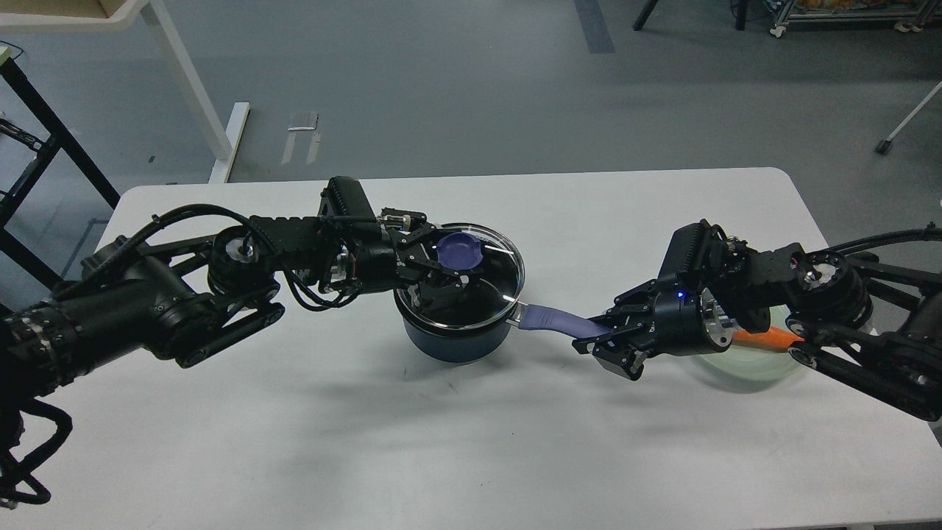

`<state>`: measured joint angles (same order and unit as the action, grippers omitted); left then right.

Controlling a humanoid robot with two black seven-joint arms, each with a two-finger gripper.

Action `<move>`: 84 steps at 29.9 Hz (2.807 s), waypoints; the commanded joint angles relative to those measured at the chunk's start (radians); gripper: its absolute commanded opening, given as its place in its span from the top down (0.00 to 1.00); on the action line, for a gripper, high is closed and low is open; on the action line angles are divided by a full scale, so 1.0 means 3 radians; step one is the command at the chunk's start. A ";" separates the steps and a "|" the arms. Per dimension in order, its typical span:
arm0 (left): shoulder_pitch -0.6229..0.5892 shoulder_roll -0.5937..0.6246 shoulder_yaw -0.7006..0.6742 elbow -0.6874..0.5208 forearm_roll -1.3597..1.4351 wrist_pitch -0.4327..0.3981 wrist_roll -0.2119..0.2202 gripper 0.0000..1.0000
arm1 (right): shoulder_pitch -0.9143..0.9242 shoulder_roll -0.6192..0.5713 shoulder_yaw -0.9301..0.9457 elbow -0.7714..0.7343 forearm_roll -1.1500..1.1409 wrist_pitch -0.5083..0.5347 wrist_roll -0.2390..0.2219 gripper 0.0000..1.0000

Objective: Open pot lid
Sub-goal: 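Close the left gripper on the purple lid knob, then lift the glass lid off the pot and carry it toward the robot, then set the glass lid on the table and release it with the left gripper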

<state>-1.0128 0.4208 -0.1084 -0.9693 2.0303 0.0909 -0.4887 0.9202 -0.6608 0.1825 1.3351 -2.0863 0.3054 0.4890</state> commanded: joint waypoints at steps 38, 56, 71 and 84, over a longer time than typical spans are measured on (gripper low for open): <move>0.1295 0.1364 0.0080 0.0035 -0.0330 0.0996 0.0000 0.50 | 0.0001 -0.0016 0.0000 0.0003 0.0000 -0.0006 -0.0001 0.76; 0.1392 0.1190 0.0085 0.0250 -0.0345 0.0996 0.0000 0.23 | 0.0001 -0.0016 0.0000 0.0003 0.0000 -0.0006 -0.0001 0.76; 0.1295 0.1281 0.0070 0.0066 -0.0799 0.0940 0.0000 0.01 | -0.0004 -0.0001 0.0000 0.0003 0.0000 -0.0006 -0.0001 0.76; 0.0763 0.1502 0.0029 -0.0251 -0.3001 -0.0184 0.0000 0.01 | 0.0001 -0.0011 0.0000 0.0003 0.0000 -0.0006 -0.0001 0.75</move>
<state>-0.7448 0.8717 -0.0978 -1.0441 1.3912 0.1165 -0.4885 0.9202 -0.6623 0.1825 1.3361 -2.0858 0.3038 0.4890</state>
